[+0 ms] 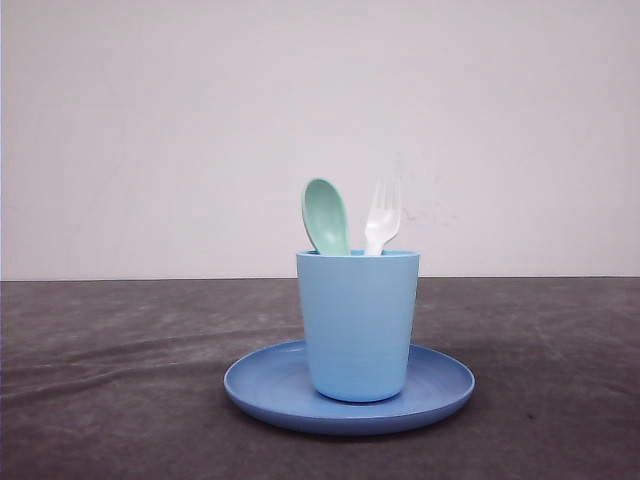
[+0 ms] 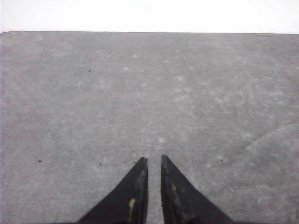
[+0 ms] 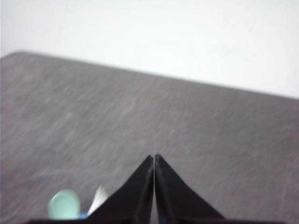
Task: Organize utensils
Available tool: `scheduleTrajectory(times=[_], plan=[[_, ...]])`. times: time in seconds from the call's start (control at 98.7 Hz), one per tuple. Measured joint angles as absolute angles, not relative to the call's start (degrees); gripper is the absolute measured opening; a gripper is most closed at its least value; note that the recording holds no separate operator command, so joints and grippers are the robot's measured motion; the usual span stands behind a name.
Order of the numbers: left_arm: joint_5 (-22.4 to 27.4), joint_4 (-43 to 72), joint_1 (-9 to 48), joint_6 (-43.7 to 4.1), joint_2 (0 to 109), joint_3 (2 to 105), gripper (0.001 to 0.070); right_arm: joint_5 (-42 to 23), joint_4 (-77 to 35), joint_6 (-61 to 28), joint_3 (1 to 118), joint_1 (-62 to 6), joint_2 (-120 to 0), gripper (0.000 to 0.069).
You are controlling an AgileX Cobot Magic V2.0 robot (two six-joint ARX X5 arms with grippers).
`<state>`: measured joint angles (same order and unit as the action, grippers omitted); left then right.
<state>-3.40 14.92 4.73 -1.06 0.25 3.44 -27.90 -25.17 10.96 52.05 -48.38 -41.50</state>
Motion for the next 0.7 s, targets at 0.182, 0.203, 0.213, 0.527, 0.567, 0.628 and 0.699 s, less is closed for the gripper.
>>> scheduleTrajectory(times=[0.182, 0.203, 0.213, 0.527, 0.567, 0.628, 0.699], plan=[[-3.4, 14.92, 4.73, -1.06, 0.25, 3.44, 0.0025, -15.7, -22.79, 4.89, 51.46, -33.76, -41.43, 0.0002], [-3.4, 14.92, 4.73, -1.06, 0.25, 3.44, 0.0025, -14.28, -22.46, 4.19, 51.2, -31.99, -41.3, 0.0002], [-3.4, 14.92, 4.73, -1.06, 0.25, 3.46, 0.0025, -13.56, -22.37, 3.81, 51.05, -31.07, -41.23, 0.0002], [-3.4, 14.92, 4.73, -1.06, 0.25, 3.44, 0.0025, 1.56, -13.13, -2.85, 37.15, -6.74, -31.7, 0.0002], [-3.4, 14.92, 4.73, -1.06, 0.25, 3.46, 0.0025, 1.5, -10.85, -3.01, 34.06, -5.04, -29.43, 0.0002], [-3.4, 14.92, 4.73, -1.06, 0.25, 3.44, 0.0025, 1.48, -7.4, -3.11, 29.12, -3.03, -25.78, 0.0002], [-3.4, 14.92, 4.73, -1.06, 0.25, 3.44, 0.0025, 1.48, -4.64, -3.18, 23.44, -1.52, -21.56, 0.0002]])
